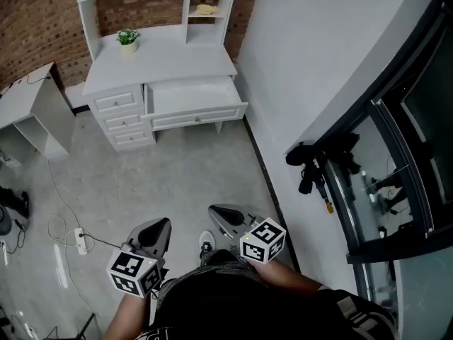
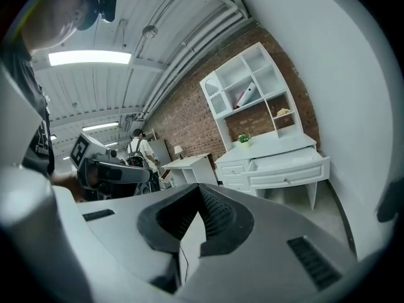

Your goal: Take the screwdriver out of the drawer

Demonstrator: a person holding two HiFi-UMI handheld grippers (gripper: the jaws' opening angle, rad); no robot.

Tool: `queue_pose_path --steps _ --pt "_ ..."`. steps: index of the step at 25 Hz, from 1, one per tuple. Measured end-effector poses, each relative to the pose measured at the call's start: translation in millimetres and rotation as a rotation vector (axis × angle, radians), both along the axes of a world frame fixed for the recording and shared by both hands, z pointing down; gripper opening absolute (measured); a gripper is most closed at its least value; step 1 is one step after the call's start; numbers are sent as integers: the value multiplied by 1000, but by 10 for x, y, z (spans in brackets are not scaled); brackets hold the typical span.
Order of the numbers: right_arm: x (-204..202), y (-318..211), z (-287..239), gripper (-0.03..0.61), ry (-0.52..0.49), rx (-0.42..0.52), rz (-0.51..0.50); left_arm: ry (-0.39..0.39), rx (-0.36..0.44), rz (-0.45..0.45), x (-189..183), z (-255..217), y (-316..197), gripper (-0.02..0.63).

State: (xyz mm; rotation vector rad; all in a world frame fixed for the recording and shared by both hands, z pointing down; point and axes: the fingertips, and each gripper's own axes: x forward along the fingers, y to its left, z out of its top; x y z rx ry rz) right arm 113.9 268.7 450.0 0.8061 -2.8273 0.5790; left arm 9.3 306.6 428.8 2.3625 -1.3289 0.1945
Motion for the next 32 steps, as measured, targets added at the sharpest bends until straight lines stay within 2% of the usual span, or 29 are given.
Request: queue_pose_path --steps 6,14,17,24,32 --pt "129 -560 -102 3 -24 2 2 -37 12 26 198 -125 -609 15" --pt "303 -1248 -132 3 -48 20 3 20 -16 17 363 -121 -1277 15" --pt "391 -1456 -130 3 -60 19 16 19 -15 7 414 -120 -1458 15" --pt "554 -1641 -57 3 -50 9 33 15 -1 28 587 -120 -1722 15" --pt "528 -1783 11 3 -34 -7 23 18 -17 -9 485 -19 -1858 15"
